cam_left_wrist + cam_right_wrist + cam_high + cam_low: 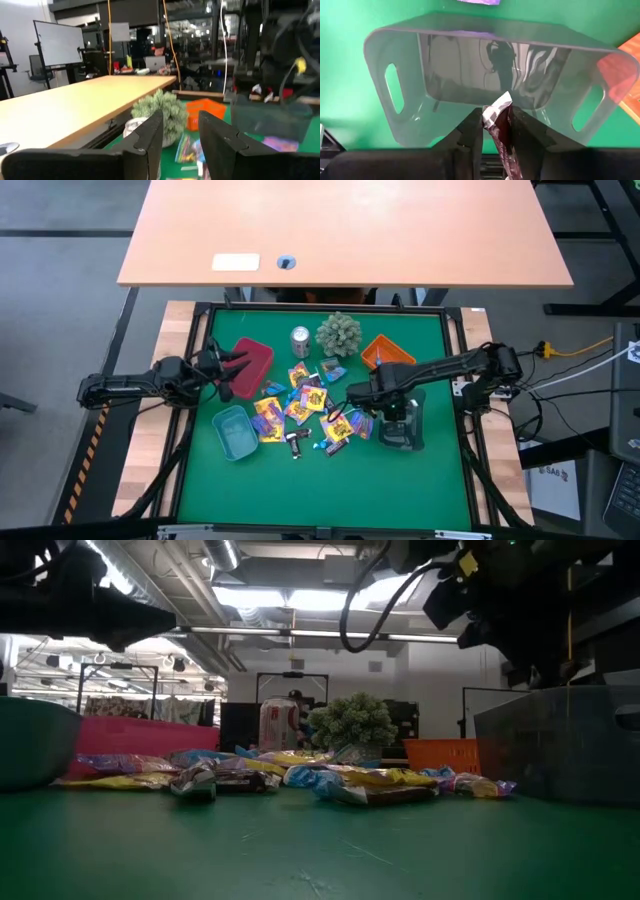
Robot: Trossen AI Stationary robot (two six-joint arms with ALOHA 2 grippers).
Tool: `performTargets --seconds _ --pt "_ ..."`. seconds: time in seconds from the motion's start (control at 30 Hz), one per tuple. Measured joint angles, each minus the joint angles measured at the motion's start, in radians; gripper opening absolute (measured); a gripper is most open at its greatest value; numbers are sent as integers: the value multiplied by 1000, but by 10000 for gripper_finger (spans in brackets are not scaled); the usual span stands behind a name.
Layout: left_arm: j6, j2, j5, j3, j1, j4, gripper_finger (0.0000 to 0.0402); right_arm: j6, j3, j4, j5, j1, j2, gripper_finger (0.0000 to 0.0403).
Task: Sort candy
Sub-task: Put the brown chocolate candy into the black bin, then put the blue gummy into the red transparent bin
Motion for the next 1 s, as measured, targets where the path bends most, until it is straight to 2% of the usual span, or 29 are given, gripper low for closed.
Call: performTargets --seconds 0.13,0.37,0.5,0.7,0.83,1.0 --pt "-6 0 0 0 0 47 115 31 0 1 13 1 0 117" --pt "-10 0 0 0 0 64 115 35 0 1 20 1 0 192" --pt "-33 0 25 0 0 146 115 35 0 1 21 0 0 216" --pt "-59 0 60 0 0 228 115 31 0 -6 21 0 0 222" --pt "-109 14 122 0 0 332 115 -8 0 -15 21 0 -2 221" --pt "-132 63 119 0 0 442 115 -70 1 -5 53 0 -17 221"
